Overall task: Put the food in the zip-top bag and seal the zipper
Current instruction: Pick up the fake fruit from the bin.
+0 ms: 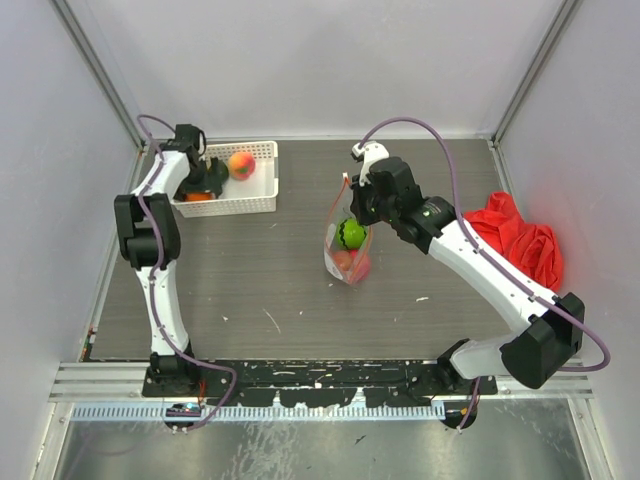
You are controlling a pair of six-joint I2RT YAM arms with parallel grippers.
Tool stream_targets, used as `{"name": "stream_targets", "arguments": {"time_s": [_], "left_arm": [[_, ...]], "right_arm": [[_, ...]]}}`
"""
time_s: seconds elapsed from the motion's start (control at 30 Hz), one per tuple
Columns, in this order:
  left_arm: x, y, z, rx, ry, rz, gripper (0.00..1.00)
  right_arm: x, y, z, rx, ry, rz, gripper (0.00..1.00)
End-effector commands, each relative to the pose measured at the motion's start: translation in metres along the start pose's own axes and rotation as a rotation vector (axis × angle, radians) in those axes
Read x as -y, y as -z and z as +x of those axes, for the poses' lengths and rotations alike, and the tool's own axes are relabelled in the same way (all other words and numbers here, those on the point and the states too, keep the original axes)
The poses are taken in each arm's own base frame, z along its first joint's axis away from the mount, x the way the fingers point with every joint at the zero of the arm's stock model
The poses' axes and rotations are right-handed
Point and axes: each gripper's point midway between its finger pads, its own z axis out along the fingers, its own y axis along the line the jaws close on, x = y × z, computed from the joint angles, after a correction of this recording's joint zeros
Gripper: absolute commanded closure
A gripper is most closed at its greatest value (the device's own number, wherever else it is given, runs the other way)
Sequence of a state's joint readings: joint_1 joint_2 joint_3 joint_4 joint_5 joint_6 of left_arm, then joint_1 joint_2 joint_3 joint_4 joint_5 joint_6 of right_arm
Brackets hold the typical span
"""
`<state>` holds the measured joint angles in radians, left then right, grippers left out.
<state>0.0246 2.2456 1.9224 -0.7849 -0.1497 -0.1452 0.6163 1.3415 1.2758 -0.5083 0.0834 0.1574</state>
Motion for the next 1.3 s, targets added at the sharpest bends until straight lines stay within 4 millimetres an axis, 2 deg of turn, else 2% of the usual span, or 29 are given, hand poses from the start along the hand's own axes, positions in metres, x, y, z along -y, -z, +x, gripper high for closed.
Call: {"name": "stream_targets", "arguments": {"time_s": [0.0,0.1,0.17,0.43,0.6,0.77,0.87,1.07,1.27], "left_arm": [[0.002,0.0,-0.015,0.041,0.008,0.028,0.07],[0.005,0.001,-0.015,0.049,0.009,0.046,0.12],[0.007,0.005,-0.016,0.06,0.015,0.059,0.19],[0.012,0.045,-0.031,0.15,0.052,0.113,0.41],[0.02,0.075,-0.035,0.208,0.076,0.152,0.47],[0.032,0.097,-0.028,0.222,0.108,0.19,0.51],[0.043,0.115,-0.022,0.23,0.134,0.237,0.51],[0.079,0.164,-0.008,0.285,0.112,0.344,0.52],[0.118,0.223,0.011,0.357,0.06,0.492,0.51]], "right_arm": [[-0.005,0.003,-0.014,0.056,-0.011,-0.016,0.99],[-0.006,0.003,-0.013,0.052,-0.009,-0.022,0.99],[-0.005,0.002,-0.012,0.051,-0.009,-0.02,0.99],[-0.006,0.008,-0.02,0.062,-0.012,-0.022,0.99],[-0.005,0.012,-0.024,0.067,-0.011,-0.015,0.99],[0.001,0.01,-0.018,0.057,-0.012,0.019,0.99],[0.002,0.009,-0.019,0.057,-0.013,0.026,0.99],[0.004,0.009,-0.021,0.054,-0.011,0.035,0.99],[0.006,0.01,-0.022,0.051,-0.011,0.048,0.99]]}}
